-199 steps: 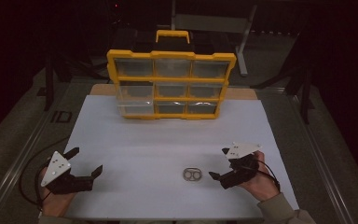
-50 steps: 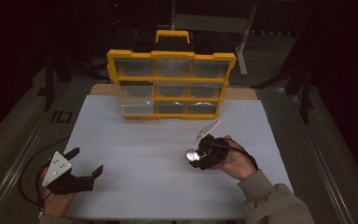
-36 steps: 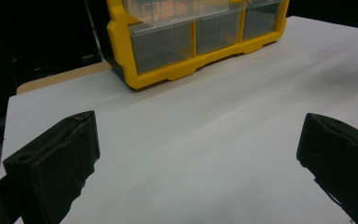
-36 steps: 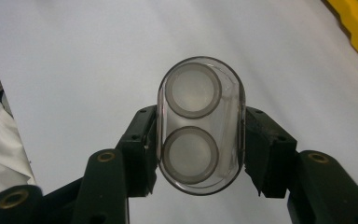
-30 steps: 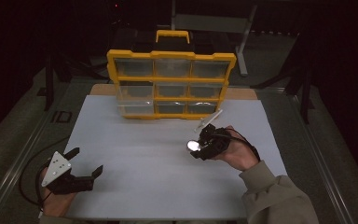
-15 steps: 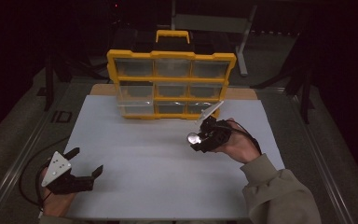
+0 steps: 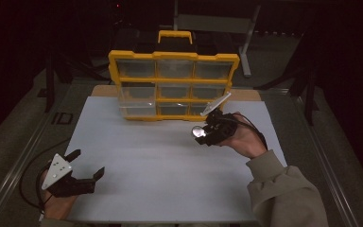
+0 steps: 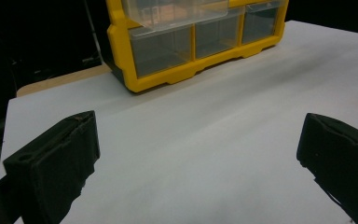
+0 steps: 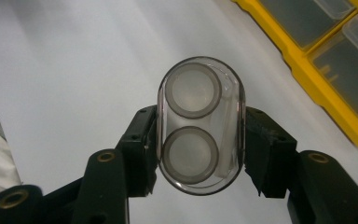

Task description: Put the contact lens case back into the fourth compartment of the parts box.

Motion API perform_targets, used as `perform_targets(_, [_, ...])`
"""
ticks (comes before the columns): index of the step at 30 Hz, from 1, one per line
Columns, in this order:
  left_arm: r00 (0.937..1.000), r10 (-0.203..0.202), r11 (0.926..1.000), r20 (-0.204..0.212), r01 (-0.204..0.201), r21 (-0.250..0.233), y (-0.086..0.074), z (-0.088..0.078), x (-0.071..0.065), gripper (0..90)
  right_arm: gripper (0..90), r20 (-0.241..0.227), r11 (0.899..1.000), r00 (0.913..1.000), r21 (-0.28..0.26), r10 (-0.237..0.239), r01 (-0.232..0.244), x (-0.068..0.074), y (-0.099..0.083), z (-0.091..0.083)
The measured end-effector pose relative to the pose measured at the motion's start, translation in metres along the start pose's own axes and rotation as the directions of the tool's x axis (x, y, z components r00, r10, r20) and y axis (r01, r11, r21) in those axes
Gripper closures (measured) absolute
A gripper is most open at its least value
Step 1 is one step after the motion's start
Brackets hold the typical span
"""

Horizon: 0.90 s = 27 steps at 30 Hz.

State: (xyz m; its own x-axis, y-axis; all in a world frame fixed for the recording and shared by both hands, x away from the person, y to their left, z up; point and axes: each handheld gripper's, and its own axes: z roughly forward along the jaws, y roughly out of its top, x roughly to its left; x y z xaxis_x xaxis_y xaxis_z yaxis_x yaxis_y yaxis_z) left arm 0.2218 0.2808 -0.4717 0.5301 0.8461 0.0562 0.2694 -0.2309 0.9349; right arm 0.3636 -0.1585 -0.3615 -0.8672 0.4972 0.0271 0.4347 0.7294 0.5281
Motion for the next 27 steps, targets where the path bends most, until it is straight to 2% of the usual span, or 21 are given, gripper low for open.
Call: perform_targets(27, [0.9999, -0.008, 0.9999, -0.006, 0.008, -0.01, 0.0, -0.001, 0.002, 0.0, 48.6, 0.031, 1.0, 0.9994, -0.012, -0.016, 0.016, -0.013, 0.034, -0.008])
